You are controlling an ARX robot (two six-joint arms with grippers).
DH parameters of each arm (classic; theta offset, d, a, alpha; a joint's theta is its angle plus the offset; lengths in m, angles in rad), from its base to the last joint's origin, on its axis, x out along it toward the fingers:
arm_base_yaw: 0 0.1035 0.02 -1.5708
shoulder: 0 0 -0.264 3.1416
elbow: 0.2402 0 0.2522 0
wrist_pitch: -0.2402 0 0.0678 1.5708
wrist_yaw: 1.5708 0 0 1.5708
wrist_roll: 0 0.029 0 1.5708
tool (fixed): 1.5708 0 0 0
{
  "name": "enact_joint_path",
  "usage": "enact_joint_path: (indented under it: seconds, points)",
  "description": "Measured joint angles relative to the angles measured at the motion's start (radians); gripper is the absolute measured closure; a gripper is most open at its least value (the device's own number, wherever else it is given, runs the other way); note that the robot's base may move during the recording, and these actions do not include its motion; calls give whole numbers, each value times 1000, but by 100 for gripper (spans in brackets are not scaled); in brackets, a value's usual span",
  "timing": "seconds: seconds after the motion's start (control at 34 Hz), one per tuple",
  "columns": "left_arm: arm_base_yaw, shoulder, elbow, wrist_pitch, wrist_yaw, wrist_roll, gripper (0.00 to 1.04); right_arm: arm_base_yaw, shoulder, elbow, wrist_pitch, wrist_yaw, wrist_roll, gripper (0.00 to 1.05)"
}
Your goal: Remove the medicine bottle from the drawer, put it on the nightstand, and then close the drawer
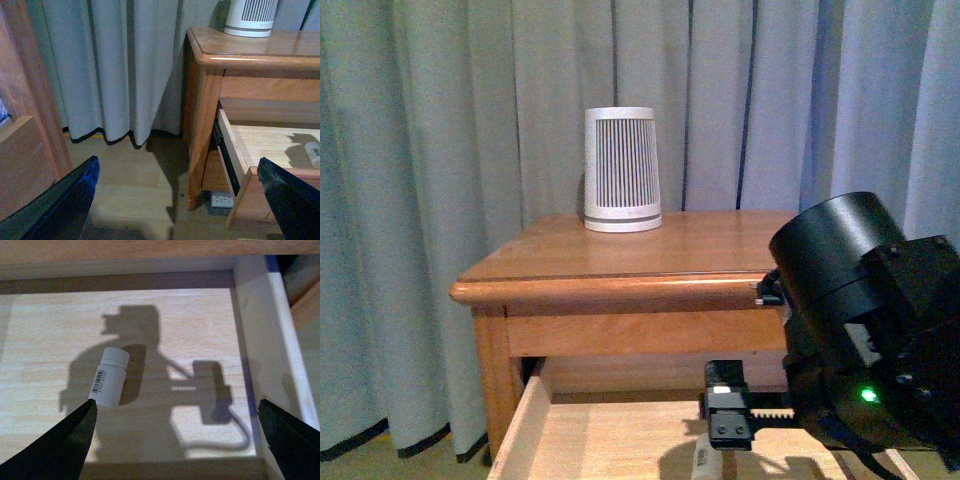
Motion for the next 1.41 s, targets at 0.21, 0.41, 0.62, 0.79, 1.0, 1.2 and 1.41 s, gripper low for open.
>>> enact_joint_path:
  seconds: [0.21, 0.41, 0.62, 0.79, 1.0, 1.2, 1.41]
  points:
    - [0, 0, 0, 0, 0, 0, 7, 21, 121, 84, 18, 10, 3, 7]
    - [0, 0, 0, 0, 0, 0, 7, 32, 237, 166, 18, 19, 26, 7]
    - [0, 0, 0, 0, 0, 0, 7, 33, 331, 249, 2, 27, 37, 7]
    - [0, 0, 0, 0, 0, 0, 7, 36, 392, 316, -10, 30, 42, 7]
    - [0, 0, 0, 0, 0, 0, 7, 41, 438, 365, -37, 30, 56, 7]
    - [0, 0, 0, 0, 0, 0, 7, 47, 467, 386, -37, 37, 67, 12]
    - [0, 0, 0, 0, 0, 0, 7, 52, 476, 395, -21, 45, 66, 39]
